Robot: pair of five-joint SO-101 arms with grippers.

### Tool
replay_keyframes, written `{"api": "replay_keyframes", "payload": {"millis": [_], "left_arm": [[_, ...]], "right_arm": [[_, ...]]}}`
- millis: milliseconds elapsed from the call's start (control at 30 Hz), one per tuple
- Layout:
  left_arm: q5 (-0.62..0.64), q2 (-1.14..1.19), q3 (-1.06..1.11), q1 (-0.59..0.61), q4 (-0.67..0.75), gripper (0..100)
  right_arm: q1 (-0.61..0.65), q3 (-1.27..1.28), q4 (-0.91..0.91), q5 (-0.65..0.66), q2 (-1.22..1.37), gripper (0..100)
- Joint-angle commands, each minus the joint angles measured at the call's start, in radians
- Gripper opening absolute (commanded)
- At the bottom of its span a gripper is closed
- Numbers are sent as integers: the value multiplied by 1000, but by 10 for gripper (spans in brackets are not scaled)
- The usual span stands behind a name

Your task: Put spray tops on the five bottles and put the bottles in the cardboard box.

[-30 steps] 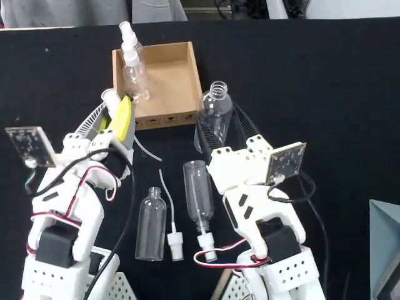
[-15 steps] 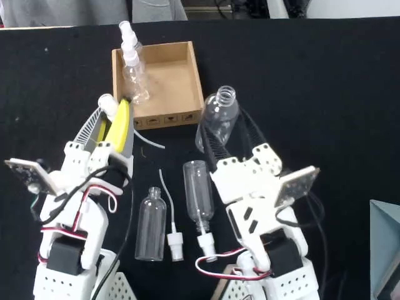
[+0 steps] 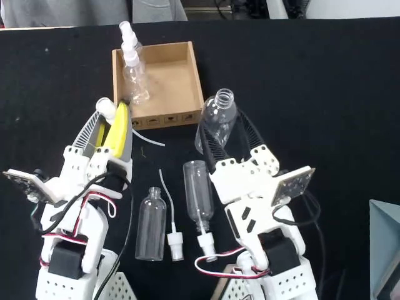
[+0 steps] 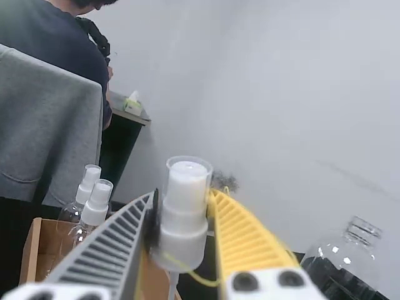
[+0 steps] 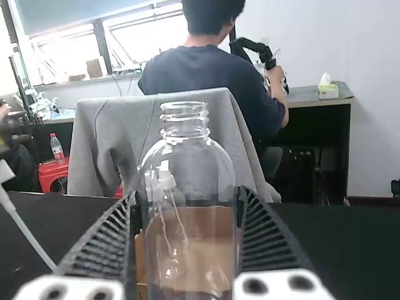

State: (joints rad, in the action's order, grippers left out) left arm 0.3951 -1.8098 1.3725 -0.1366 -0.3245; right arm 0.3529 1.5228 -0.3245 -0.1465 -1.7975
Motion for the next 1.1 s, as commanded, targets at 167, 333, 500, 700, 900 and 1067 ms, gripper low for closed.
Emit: {"api": "replay_keyframes", "payload": {"millis": [167, 333, 500, 700, 900, 1067], "left_arm": [[15, -14, -18, -5, 21, 29], [126, -14, -27, 81, 21, 29], [255, -14, -28, 159, 21, 29], [327, -14, -28, 213, 21, 29], [387, -14, -28, 285, 21, 29], [443, -14, -30, 344, 23, 29]], "right_arm": [[68, 85, 158, 143, -45, 54], [77, 133, 224, 180, -45, 54], [94, 137, 224, 180, -45, 54], [110, 153, 222, 181, -45, 54], [110, 154, 222, 181, -45, 54], [109, 156, 216, 189, -45, 54]]}}
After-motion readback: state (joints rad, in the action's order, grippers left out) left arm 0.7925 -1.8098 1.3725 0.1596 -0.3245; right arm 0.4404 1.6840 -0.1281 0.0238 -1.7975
